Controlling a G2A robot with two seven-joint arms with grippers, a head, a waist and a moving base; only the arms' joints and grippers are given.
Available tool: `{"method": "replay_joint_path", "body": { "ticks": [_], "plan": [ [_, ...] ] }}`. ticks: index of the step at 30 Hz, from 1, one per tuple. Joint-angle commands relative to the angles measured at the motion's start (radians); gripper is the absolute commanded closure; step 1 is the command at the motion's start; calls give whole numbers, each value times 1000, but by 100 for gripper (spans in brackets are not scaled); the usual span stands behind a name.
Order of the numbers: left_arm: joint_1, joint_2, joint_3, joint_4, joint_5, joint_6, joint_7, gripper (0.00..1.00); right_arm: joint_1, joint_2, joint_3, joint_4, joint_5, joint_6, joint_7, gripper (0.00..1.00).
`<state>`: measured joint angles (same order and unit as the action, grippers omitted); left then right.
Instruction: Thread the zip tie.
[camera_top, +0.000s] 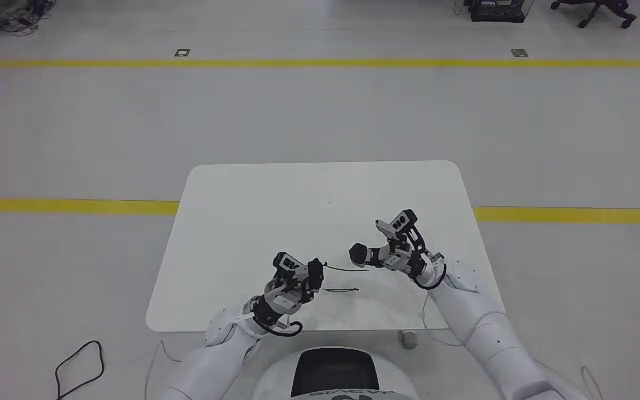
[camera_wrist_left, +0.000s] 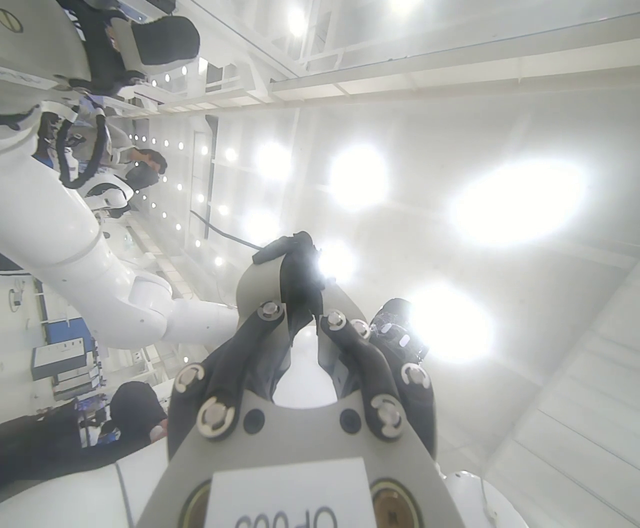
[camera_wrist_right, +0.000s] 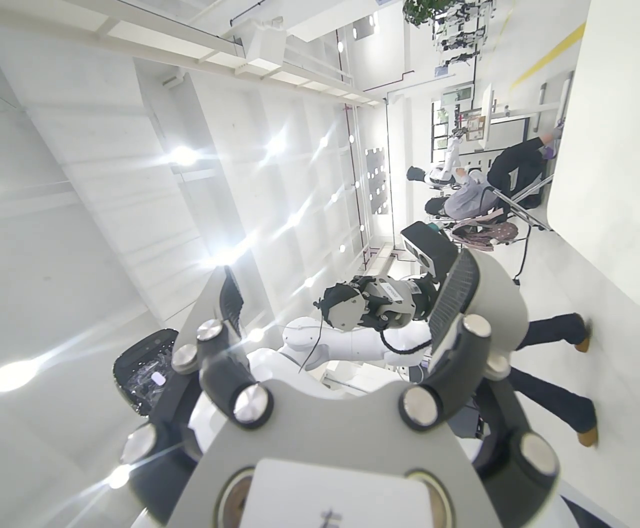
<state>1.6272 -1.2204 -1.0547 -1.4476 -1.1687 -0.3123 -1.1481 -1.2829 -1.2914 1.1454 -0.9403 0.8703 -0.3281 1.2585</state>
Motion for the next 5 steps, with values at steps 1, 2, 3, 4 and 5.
{"method": "replay_joint_path", "body": {
  "ticks": [1,2,3,4,5],
  "plan": [
    [0,0,0,0,0,0,0,100,0,0,0,0,0,0,0,0],
    [0,0,0,0,0,0,0,100,0,0,0,0,0,0,0,0],
    [0,0,0,0,0,0,0,100,0,0,0,0,0,0,0,0],
    [0,0,0,0,0,0,0,100,0,0,0,0,0,0,0,0],
    [0,0,0,0,0,0,0,100,0,0,0,0,0,0,0,0]
  ]
}}
